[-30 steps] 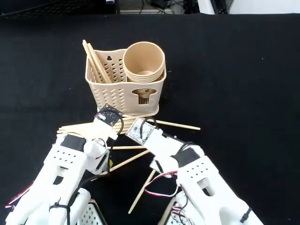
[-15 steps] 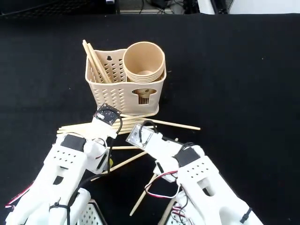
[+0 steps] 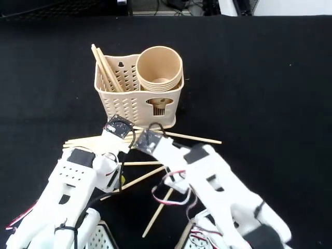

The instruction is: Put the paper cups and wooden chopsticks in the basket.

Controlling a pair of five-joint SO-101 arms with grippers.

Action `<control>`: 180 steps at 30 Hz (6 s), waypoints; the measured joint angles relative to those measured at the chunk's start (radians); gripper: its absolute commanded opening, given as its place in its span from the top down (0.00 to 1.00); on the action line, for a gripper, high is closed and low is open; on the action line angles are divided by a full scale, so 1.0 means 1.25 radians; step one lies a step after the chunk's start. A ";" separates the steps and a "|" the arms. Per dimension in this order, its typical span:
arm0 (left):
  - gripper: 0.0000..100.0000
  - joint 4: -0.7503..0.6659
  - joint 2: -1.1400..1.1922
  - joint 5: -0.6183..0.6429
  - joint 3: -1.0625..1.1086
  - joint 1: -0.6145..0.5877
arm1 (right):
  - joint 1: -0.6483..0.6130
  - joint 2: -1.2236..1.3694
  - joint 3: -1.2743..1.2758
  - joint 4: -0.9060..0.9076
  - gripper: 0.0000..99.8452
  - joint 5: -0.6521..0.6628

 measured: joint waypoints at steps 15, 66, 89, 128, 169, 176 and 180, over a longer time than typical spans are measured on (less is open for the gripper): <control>0.77 -0.010 0.000 0.001 0.000 0.002 | 0.004 -0.188 -0.020 0.049 0.99 -0.055; 0.77 -0.014 0.000 0.000 0.000 0.002 | -0.156 0.076 -0.039 0.006 0.99 -0.206; 0.77 -0.020 -0.002 0.005 -0.006 0.002 | -0.191 0.080 -0.120 -0.064 0.99 -0.302; 0.74 -0.006 -0.005 0.109 -0.085 0.215 | 0.362 -0.377 -0.033 0.177 0.99 -0.228; 0.78 -0.217 0.329 0.218 -0.119 0.242 | 0.599 -0.379 0.128 -0.050 0.98 -0.405; 0.85 -0.218 0.329 0.196 -0.120 0.259 | 0.599 -0.379 0.128 -0.050 0.98 -0.405; 0.85 -0.225 0.329 0.171 -0.120 0.306 | 0.599 -0.379 0.128 -0.050 0.98 -0.405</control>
